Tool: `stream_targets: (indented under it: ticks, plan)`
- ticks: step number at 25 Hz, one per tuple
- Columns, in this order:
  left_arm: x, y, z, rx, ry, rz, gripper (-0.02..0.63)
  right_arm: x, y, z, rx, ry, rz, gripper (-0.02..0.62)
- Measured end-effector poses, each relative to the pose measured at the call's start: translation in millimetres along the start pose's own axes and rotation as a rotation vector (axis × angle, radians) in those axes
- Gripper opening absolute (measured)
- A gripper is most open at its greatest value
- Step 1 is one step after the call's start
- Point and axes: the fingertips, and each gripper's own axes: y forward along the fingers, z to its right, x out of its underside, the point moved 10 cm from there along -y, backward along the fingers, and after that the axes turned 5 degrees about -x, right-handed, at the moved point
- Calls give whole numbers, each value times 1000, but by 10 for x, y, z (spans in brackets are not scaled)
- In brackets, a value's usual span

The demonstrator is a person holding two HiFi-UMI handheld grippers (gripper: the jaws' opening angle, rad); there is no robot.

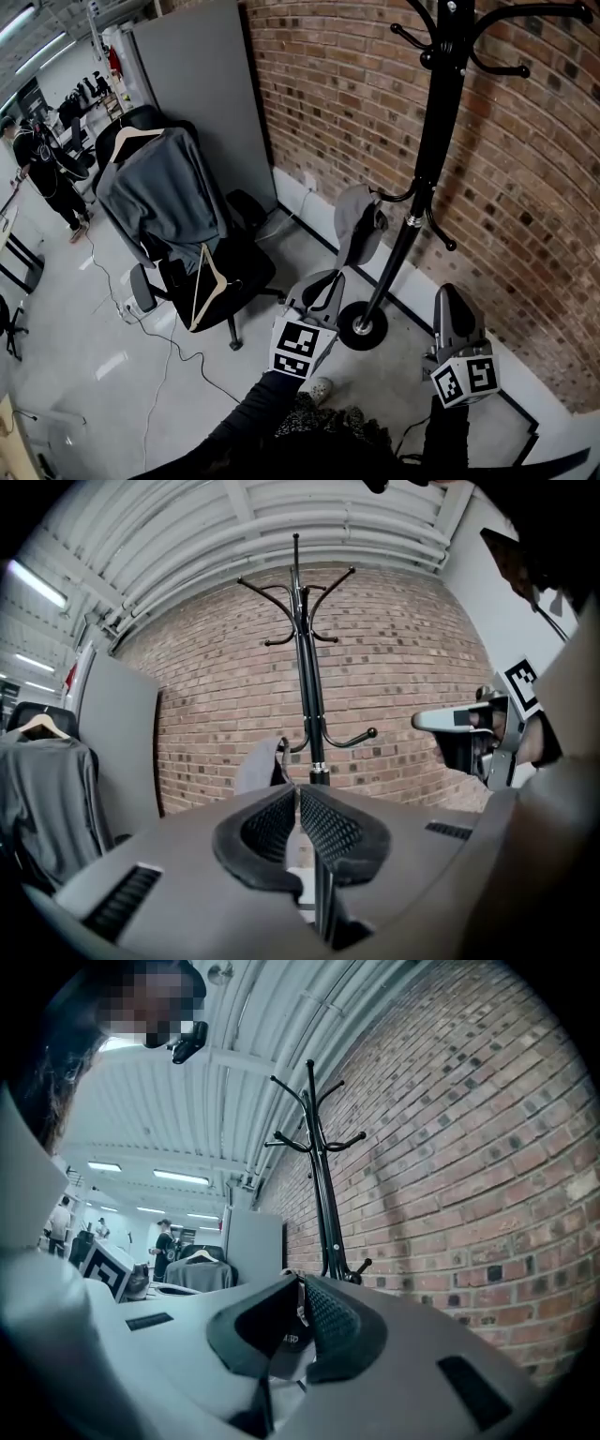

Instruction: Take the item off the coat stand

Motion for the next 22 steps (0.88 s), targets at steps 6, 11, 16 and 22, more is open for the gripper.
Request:
stream_targets:
  ticks: [6, 11, 16, 22]
  plan:
    - [256, 228, -172, 16, -31, -58, 8, 44, 186, -11, 30, 1, -13, 11]
    - [380, 413, -284, 50, -40, -67, 11, 59, 329, -23, 39, -4, -30, 11]
    - [536, 638, -379, 63, -47, -90, 178, 97, 433, -21, 47, -5, -48, 11]
    - [815, 940, -455, -3, 2, -185, 420, 198, 554, -30, 47, 0, -78, 11]
